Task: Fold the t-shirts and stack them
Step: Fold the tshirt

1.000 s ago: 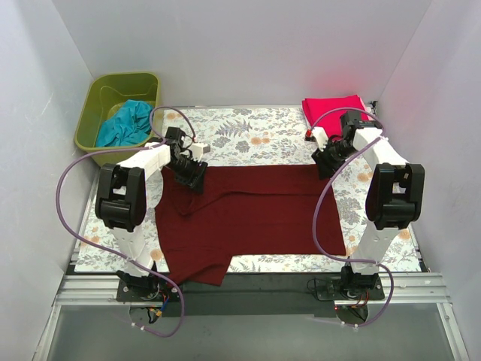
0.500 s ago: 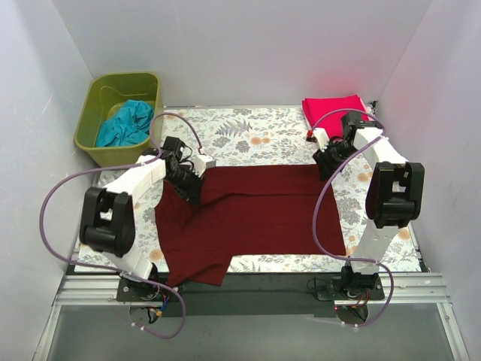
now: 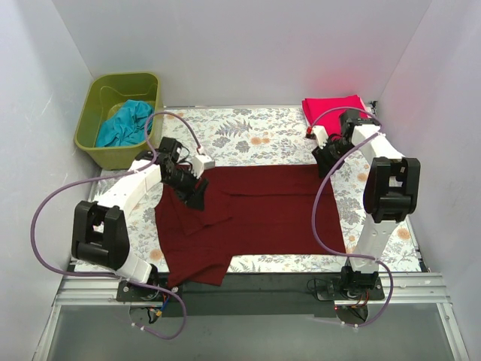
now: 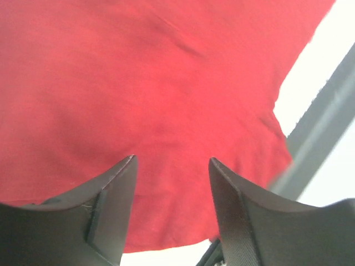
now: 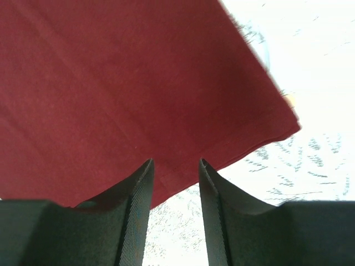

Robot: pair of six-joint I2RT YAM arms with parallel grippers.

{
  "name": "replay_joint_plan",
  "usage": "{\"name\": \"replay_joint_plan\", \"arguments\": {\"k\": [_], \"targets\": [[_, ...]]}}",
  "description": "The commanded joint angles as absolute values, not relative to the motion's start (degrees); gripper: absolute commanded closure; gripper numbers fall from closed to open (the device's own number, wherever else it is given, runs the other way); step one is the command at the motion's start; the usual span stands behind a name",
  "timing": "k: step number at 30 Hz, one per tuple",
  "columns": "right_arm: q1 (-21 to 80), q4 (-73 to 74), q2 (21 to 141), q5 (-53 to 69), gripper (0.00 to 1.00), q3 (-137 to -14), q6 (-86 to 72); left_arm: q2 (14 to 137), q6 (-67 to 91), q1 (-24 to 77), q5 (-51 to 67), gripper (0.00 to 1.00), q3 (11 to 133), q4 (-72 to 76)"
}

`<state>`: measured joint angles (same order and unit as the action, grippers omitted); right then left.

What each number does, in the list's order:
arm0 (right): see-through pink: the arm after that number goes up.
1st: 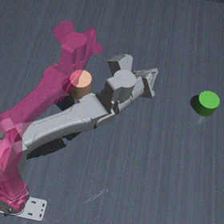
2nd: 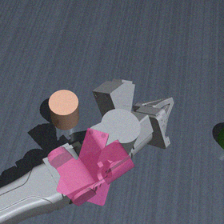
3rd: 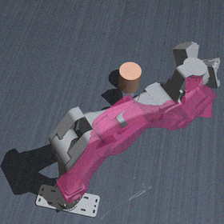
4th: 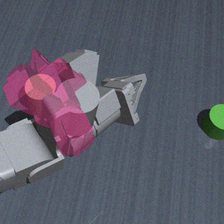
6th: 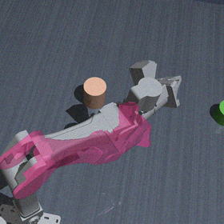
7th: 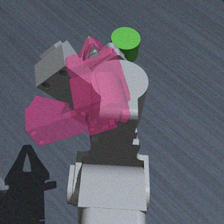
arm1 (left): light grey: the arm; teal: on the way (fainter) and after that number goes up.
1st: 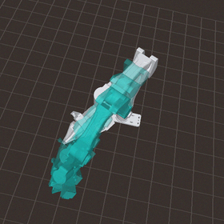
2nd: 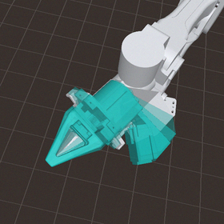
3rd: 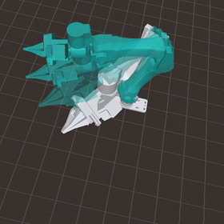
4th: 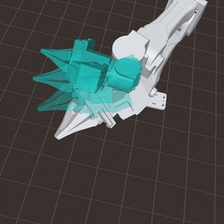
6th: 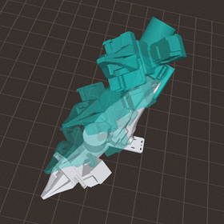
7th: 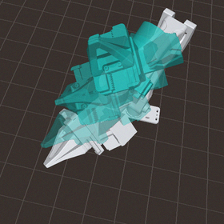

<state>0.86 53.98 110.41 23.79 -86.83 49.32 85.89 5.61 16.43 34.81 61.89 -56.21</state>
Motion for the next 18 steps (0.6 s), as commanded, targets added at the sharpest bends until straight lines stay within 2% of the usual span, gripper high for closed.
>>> {"name": "replay_joint_plan", "arguments": {"k": [1,7,13,18], "targets": [[1.49,52.13,112.41,24.87,0.59,-92.19,43.09,90.07,17.19,12.05,30.00,0.50,67.66,-45.03],[3.95,46.06,116.27,19.35,0.64,-92.29,39.20,98.60,27.06,9.50,16.11,0.50,68.56,-37.10],[4.39,39.65,119.88,13.28,0.67,-89.56,38.50,102.13,31.11,8.79,9.94,0.51,66.89,-32.26],[4.31,33.58,122.08,6.78,0.68,-89.03,37.18,107.30,31.90,8.00,6.60,0.57,67.85,-31.73]]}}
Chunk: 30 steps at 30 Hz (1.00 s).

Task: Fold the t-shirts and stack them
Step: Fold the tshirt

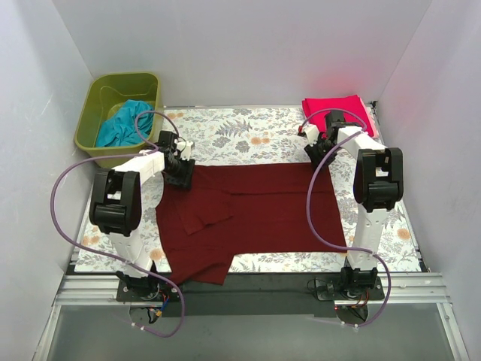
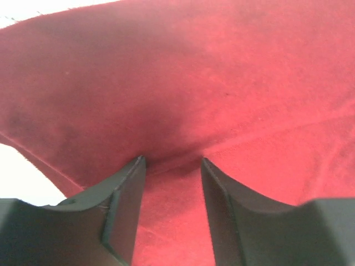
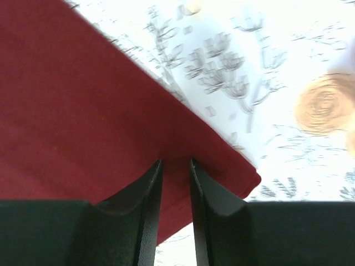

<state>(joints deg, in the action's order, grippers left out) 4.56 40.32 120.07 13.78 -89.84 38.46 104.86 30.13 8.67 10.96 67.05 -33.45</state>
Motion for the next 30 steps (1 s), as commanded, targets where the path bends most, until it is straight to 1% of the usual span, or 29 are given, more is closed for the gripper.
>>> {"name": "replay_joint_plan", "arguments": {"k": [1,3,7,9,10,12,13,14,15,17,18,19,21,22,23,25,26,27,28,29,30], "targets": [[4.22,32.88,122.60,5.98,0.67,-89.56,36.57,109.92,32.08,7.82,6.59,0.59,68.72,-31.82],[4.13,32.17,125.06,4.05,0.67,-92.45,35.95,112.14,32.34,7.21,6.07,0.64,71.44,-31.47],[4.22,32.08,129.10,3.16,0.64,-97.72,35.25,118.55,31.65,7.03,5.45,0.68,78.63,-31.72],[4.13,32.08,130.07,3.78,0.62,-100.98,35.16,121.37,31.47,7.03,6.41,0.69,82.25,-32.43],[4.22,32.08,130.43,3.95,0.60,-101.94,35.16,122.07,31.29,7.03,7.29,0.67,85.66,-33.65],[4.13,32.52,130.08,6.76,0.56,-104.31,35.33,122.52,31.11,7.03,10.97,0.63,88.67,-35.59],[4.22,33.22,129.56,7.81,0.50,-105.02,35.51,122.17,31.37,7.03,12.47,0.59,90.60,-38.47],[4.22,34.18,127.90,11.04,0.47,-105.64,35.51,121.82,31.90,7.21,15.70,0.53,93.83,-40.32],[4.39,36.80,126.75,12.90,0.40,-106.78,35.86,120.16,32.17,7.29,16.86,0.50,95.52,-41.91],[4.48,39.36,121.84,18.25,0.34,-106.35,36.47,117.52,31.91,7.47,19.67,0.44,97.46,-45.69],[4.66,40.68,119.90,19.67,0.31,-106.00,37.00,115.68,31.56,7.47,20.91,0.42,97.21,-46.49],[4.75,42.96,115.79,20.91,0.24,-104.17,38.39,112.27,31.03,7.47,22.92,0.41,96.68,-47.89],[5.01,45.08,111.29,23.37,0.20,-101.62,40.42,107.95,27.44,7.38,24.60,0.38,93.44,-49.30],[5.01,46.39,109.09,23.81,0.20,-98.38,42.78,106.10,25.25,7.38,27.48,0.38,91.60,-51.48],[5.01,48.67,104.90,24.08,0.19,-96.61,44.02,101.21,23.14,7.38,28.64,0.37,87.67,-52.37],[5.01,51.40,98.65,23.91,0.20,-92.04,49.18,95.83,16.28,7.38,30.83,0.34,82.47,-54.57],[5.27,53.33,96.61,22.69,0.21,-86.71,50.44,91.10,14.08,7.30,31.37,0.33,80.09,-55.36],[5.19,54.05,94.50,22.07,0.25,-83.88,52.02,88.62,10.84,7.29,31.29,0.33,75.54,-56.94],[5.27,54.66,90.48,21.45,0.26,-81.15,53.34,86.42,5.94,7.29,32.25,0.33,73.58,-59.65],[5.45,55.28,88.35,19.97,0.28,-75.12,54.74,82.66,2.93,7.29,32.34,0.34,71.48,-61.42],[5.54,55.37,86.50,19.34,0.32,-72.36,55.36,81.05,0.38,7.29,32.34,0.35,68.06,-65.18]]}}
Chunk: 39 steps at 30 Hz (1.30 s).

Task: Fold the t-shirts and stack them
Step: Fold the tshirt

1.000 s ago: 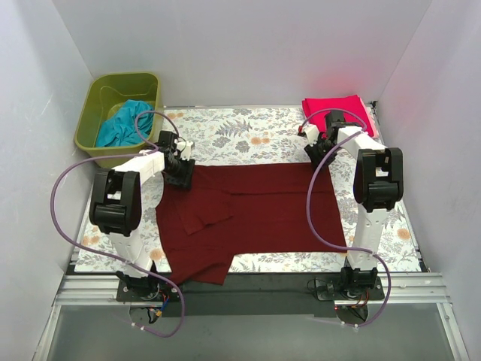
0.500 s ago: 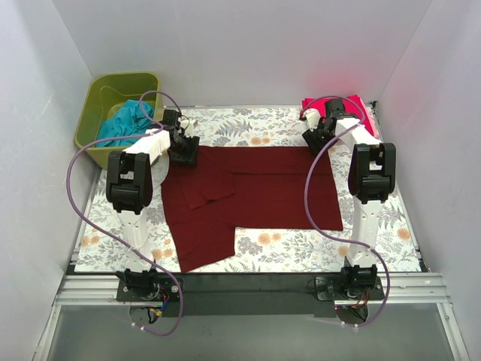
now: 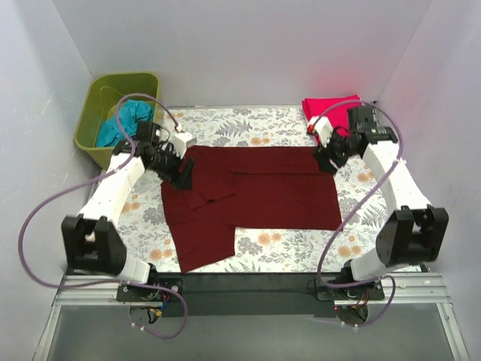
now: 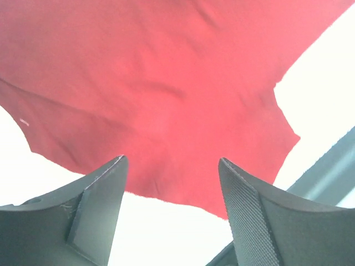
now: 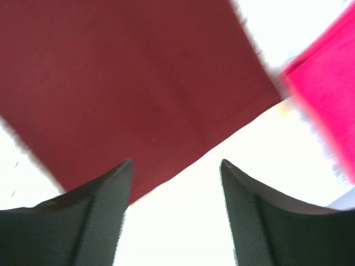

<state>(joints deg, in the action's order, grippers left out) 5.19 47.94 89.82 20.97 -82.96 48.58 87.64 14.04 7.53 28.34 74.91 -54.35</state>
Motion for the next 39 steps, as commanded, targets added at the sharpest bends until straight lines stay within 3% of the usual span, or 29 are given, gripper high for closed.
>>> {"name": "replay_joint_plan", "arguments": {"k": [1,5,10,28,31,32,35,39], "targets": [[5.71,55.37,83.00,18.64,0.34,-69.11,55.89,79.56,-4.87,7.38,32.26,0.36,65.94,-66.87],[7.55,53.63,74.73,14.52,0.43,-55.06,57.74,72.44,-10.36,7.82,29.89,0.39,58.28,-70.92],[9.75,48.36,71.46,9.76,0.47,-46.95,58.01,69.96,-9.94,9.93,27.25,0.40,53.18,-69.52],[10.81,32.44,71.54,1.06,0.52,-32.26,60.12,68.03,-4.75,19.42,19.86,0.40,43.42,-63.72],[10.90,31.12,71.45,0.53,0.66,-30.59,60.29,67.59,-5.18,20.30,19.86,0.40,42.81,-63.55],[10.90,31.11,71.28,0.53,0.77,-30.41,60.29,67.33,-5.27,20.65,19.78,0.41,42.72,-63.46],[10.99,31.11,71.02,0.35,0.96,-30.58,59.86,66.71,-5.62,22.49,20.13,0.41,41.93,-63.20],[11.25,32.34,70.75,1.05,0.99,-32.69,59.15,65.83,-5.54,25.40,18.29,0.41,40.26,-60.31]]}}
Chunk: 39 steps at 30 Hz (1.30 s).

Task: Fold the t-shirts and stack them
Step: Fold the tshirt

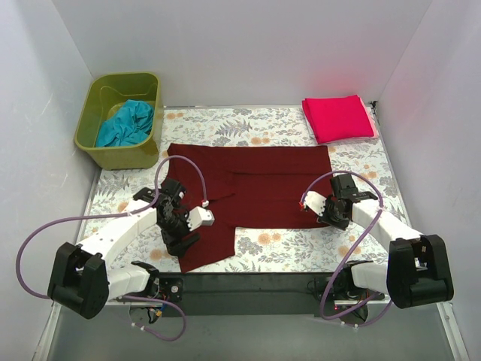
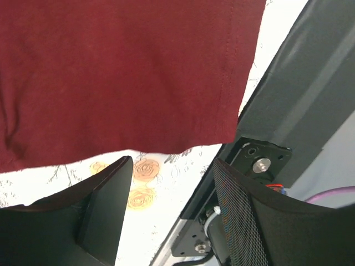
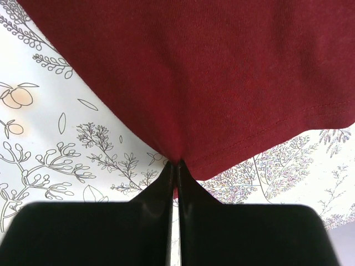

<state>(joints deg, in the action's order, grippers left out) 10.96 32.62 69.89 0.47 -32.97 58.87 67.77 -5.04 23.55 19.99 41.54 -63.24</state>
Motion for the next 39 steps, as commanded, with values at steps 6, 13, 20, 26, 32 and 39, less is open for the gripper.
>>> {"name": "replay_joint_plan", "arguments": {"k": [6,13,20,26,32,39], "targets": [[11.69,33.93,71.54,1.58,0.99,-34.54,58.10,65.83,-5.36,28.47,13.63,0.43,36.66,-54.24],[11.87,34.45,72.16,1.49,0.99,-35.16,58.01,67.50,-6.24,31.55,9.06,0.54,32.71,-49.31],[11.87,36.29,71.28,1.76,0.99,-36.38,58.27,68.73,-6.51,32.52,5.80,0.99,31.90,-51.15],[11.87,39.19,68.65,1.06,0.99,-37.35,59.68,63.73,-3.52,32.52,8.87,1.00,38.93,-60.10],[11.78,42.44,63.46,0.88,0.99,-37.44,61.17,61.35,-0.62,32.52,12.57,1.00,46.05,-67.23],[8.89,44.21,64.85,1.49,0.99,-40.85,63.01,65.64,-1.40,30.77,9.93,1.00,53.86,-66.36]]}}
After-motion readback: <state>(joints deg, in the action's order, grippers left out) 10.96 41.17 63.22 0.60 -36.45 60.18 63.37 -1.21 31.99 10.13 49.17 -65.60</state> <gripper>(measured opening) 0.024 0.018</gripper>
